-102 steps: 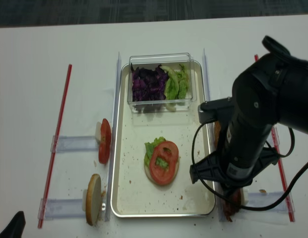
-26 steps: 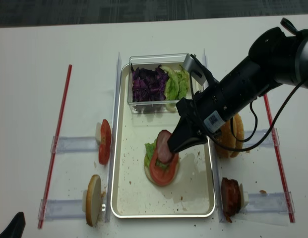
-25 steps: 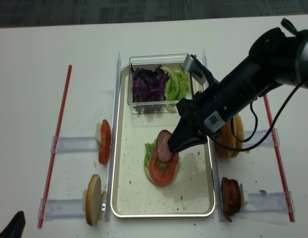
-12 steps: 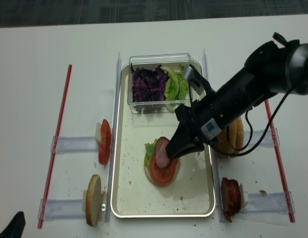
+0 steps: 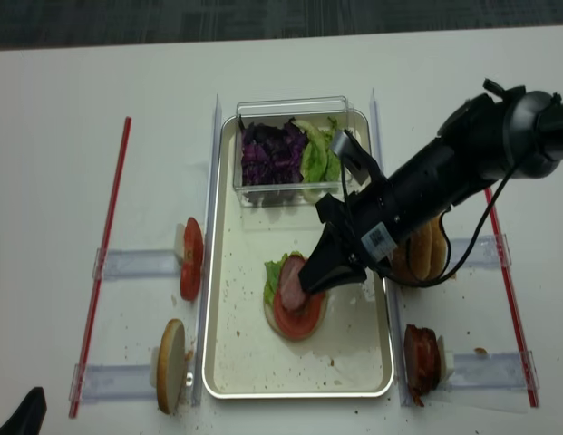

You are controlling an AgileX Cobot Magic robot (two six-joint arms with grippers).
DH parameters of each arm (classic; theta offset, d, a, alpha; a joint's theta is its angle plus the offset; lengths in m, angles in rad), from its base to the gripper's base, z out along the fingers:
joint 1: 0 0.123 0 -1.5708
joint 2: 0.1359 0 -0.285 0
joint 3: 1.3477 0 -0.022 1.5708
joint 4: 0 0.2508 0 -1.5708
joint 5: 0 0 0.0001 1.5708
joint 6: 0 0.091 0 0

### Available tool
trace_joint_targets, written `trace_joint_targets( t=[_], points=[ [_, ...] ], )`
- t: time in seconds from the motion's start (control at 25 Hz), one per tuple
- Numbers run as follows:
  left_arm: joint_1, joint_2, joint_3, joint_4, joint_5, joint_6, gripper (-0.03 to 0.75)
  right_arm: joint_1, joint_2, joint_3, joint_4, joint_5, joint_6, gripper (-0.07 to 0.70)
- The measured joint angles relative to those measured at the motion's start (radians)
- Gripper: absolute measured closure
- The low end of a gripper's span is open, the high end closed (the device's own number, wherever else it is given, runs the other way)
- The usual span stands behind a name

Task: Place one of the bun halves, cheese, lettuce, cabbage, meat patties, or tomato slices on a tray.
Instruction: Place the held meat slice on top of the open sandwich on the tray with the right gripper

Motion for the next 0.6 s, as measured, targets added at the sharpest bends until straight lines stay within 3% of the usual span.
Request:
trace_joint_targets(
  t=[0.6],
  points=[
    [0.000, 0.000, 0.000, 0.000, 0.000, 0.000, 0.103, 0.000, 0.028, 0.000, 0.005, -0.001, -0.005, 0.516]
  ],
)
